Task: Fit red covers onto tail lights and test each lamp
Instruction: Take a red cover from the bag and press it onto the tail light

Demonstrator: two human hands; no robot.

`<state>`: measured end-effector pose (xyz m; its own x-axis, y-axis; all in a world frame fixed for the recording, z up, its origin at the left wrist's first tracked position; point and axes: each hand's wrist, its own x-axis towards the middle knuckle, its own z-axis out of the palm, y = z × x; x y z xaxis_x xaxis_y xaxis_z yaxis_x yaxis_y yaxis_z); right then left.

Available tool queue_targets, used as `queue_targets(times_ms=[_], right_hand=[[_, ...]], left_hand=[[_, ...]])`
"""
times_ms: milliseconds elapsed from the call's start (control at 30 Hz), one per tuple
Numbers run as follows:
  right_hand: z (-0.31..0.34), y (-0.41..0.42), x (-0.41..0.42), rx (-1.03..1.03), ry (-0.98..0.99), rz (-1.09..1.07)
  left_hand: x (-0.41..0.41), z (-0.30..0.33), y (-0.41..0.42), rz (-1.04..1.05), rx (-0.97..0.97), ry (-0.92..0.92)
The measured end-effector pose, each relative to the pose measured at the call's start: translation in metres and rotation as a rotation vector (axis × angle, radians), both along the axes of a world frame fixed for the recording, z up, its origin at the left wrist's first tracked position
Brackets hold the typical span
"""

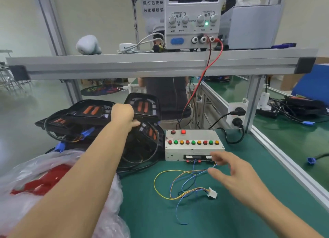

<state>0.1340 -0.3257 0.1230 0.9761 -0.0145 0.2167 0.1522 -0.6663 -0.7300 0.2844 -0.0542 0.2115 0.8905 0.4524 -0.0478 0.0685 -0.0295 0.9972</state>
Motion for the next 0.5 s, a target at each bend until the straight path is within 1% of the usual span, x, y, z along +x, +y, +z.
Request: queue_targets(times_ms=[33, 67, 167, 233, 267, 333, 400, 500], right_hand=[[0.002, 0.003, 0.003, 0.065, 0.017, 0.034], [0.006, 0.007, 0.005, 0.153, 0.053, 0.067], [0.019, 0.024, 0.010, 0.461, 0.206, 0.156], [0.029, 0.039, 0.012, 0.716, 0.327, 0.254], [0.033, 0.047, 0.012, 0.846, 0.368, 0.316], [0.038, 0.059, 0.013, 1.044, 0.387, 0.415], [0.039, 0.062, 0.010, 1.189, 0.386, 0.354], [0.028, 0.038, 0.001, 1.262, 0.357, 0.214]], left_hand=[[-0.010, 0.004, 0.000, -0.004, -0.128, -0.015], [-0.024, 0.007, -0.002, -0.009, -0.215, -0.034], [-0.073, 0.007, -0.011, -0.026, -0.241, -0.081], [-0.108, 0.000, -0.020, -0.097, -0.255, -0.130], [-0.125, -0.006, -0.026, -0.141, -0.241, -0.150], [-0.157, -0.023, -0.045, -0.221, -0.173, -0.173], [-0.182, -0.044, -0.062, -0.298, -0.071, -0.198], [-0.200, -0.067, -0.062, -0.515, 0.102, -0.177]])
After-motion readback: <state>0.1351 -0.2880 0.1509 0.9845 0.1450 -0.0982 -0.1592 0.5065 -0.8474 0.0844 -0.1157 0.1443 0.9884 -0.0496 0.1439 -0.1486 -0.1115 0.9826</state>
